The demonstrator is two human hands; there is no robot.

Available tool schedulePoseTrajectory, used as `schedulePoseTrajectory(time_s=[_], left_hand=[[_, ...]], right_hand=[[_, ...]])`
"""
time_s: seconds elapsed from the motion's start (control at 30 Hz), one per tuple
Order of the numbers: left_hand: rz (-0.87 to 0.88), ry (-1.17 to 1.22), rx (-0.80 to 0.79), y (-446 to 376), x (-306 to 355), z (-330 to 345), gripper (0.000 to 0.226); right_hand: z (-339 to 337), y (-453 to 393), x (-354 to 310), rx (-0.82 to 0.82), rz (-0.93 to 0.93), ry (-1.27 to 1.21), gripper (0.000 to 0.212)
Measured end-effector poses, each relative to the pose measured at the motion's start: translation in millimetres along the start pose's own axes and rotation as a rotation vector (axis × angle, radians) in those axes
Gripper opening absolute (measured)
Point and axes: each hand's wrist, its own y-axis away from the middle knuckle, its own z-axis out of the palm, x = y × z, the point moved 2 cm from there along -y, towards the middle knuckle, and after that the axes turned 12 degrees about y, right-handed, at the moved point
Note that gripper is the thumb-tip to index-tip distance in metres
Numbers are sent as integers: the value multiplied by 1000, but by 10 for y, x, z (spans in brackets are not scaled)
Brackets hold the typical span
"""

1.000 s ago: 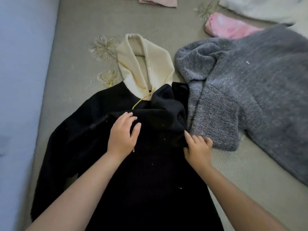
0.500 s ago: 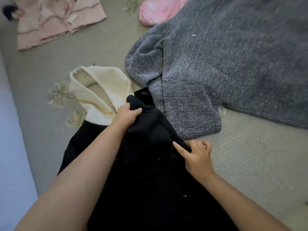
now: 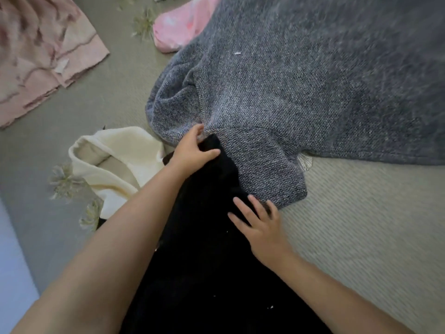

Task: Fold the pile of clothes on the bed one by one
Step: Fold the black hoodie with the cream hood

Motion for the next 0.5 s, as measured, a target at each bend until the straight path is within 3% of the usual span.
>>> schedulePoseTrajectory(time_s=[0.07,0.13,0.27,0.43,0.5], left_hand=[[-11,-298,107,137,-150,-47,44],[38,-439,111,272,-267,0,17],[101,-374,203,167,-336,110,19],[-58,-427,250,-29,-515,224,26],[-43,-412,303,37,-542,222,29]], right_hand=[[49,14,57,-57,-63,-1,47],[79,79,71,-64,-111,1,48],[88,187,58,-117,-90,-4,51],[83,327,-42,-258,-12,1,49],[44,317,-27,-299,-31,40,49]])
